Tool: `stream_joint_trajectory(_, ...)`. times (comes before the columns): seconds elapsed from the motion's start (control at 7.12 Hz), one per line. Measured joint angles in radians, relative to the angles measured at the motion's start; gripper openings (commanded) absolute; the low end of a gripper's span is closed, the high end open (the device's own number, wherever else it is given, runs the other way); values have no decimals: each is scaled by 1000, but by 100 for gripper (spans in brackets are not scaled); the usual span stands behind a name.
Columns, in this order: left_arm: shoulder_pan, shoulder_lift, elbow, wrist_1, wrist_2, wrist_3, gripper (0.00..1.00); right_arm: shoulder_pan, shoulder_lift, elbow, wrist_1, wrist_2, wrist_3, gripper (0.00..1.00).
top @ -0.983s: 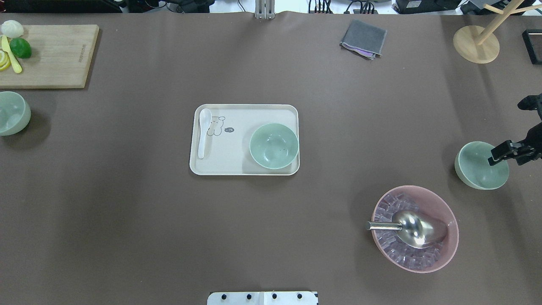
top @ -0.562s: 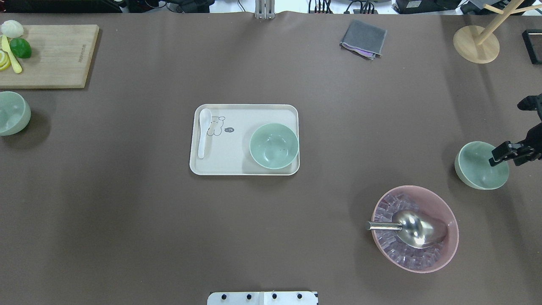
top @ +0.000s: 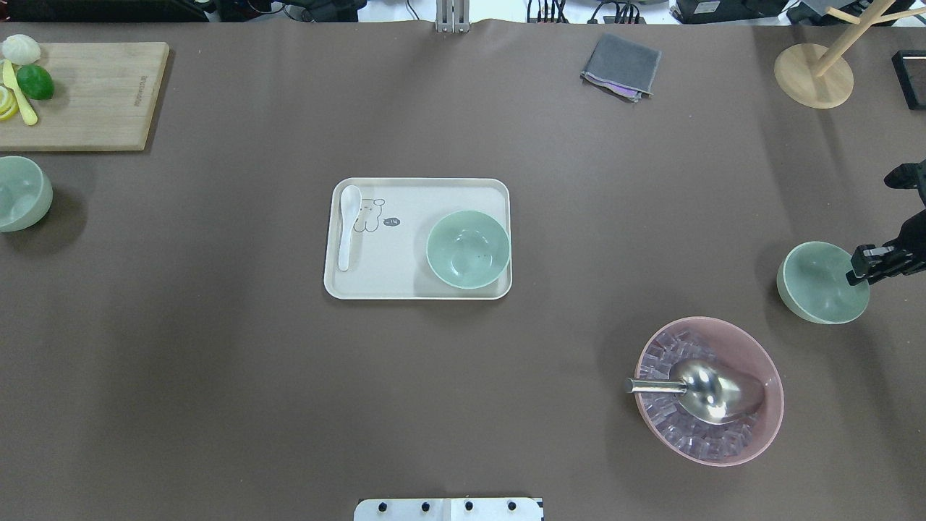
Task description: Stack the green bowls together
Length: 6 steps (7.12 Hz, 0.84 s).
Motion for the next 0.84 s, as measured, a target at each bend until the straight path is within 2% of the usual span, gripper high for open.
stream_joint_trajectory(0.14, 0, 0, 0, 0, 0, -2, 98, 0, 0, 0, -1, 0, 0, 23)
stream_joint_trajectory(0.84, 0, 0, -2, 0, 0, -11, 98, 2, -2, 5, -1, 1, -3, 20)
